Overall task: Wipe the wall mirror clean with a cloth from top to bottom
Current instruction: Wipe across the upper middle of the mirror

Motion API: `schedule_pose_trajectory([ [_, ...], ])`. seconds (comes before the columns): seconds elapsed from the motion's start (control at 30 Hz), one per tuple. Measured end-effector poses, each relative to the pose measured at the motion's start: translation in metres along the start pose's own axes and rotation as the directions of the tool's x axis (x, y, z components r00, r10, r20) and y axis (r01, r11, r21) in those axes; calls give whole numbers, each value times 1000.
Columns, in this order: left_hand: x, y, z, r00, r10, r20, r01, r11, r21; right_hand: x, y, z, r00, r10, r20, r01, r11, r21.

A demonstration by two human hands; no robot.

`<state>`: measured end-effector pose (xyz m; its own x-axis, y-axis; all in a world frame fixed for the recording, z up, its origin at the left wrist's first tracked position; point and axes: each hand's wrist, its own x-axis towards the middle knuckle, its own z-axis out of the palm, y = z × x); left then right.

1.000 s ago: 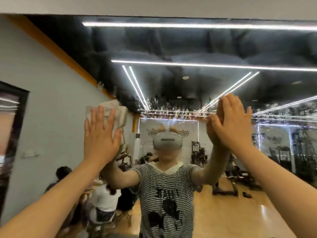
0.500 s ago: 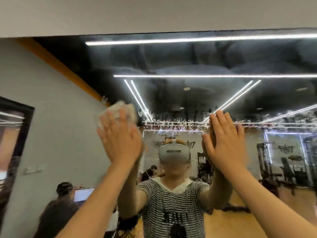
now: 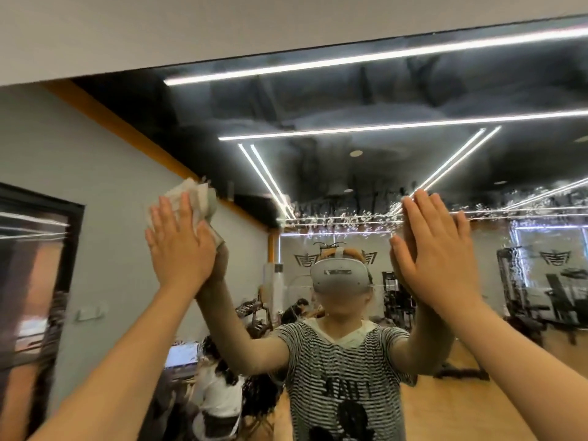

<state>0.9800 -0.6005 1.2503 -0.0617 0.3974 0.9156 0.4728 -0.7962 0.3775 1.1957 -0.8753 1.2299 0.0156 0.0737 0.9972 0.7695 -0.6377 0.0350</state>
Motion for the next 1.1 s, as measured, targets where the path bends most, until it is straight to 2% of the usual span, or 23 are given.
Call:
schedule_pose_trajectory([
  [0.1, -9, 26, 7, 994, -110, -26, 109, 994, -26, -1, -1, 0, 1000, 2, 8, -2, 1000, -12],
  [0.2, -26, 60, 14, 997, -70, -38, 68, 996, -52, 0, -1, 1, 1000, 4, 1, -4, 1000, -26],
  [0.3, -58, 109, 23, 982, 186, -23, -187, 979, -77, 0, -1, 0, 1000, 2, 0, -2, 1000, -24],
  [0.4, -80, 132, 35, 878, 474, 60, -469, 879, -84, 0, -1, 0, 1000, -6, -14, 6, 1000, -26],
  [0.5, -64, 114, 32, 785, 609, 109, -611, 791, -17, 0, 1, 0, 1000, -13, -23, 12, 1000, -28],
  [0.57, -47, 96, 26, 803, 587, 102, -590, 808, -4, -1, 3, 1, 999, -16, -29, 15, 999, -36],
  [0.67, -24, 71, 14, 916, 393, 78, -392, 919, -23, 0, 3, 1, 999, -25, -41, 23, 998, -52],
  [0.73, -18, 62, 11, 964, 263, 33, -263, 965, -4, -1, 2, 1, 999, -26, -47, 23, 998, -57],
  [0.9, -38, 96, 17, 998, -45, -33, 42, 996, -79, -2, 2, 2, 999, -8, -34, 5, 998, -69],
  [0.97, -56, 123, 22, 998, -35, -46, 30, 994, -100, -2, 2, 4, 999, -10, -36, 7, 998, -70],
  [1.1, -90, 177, 38, 976, 214, 31, -210, 972, -109, -3, 1, 4, 998, -14, -58, 12, 999, -35],
])
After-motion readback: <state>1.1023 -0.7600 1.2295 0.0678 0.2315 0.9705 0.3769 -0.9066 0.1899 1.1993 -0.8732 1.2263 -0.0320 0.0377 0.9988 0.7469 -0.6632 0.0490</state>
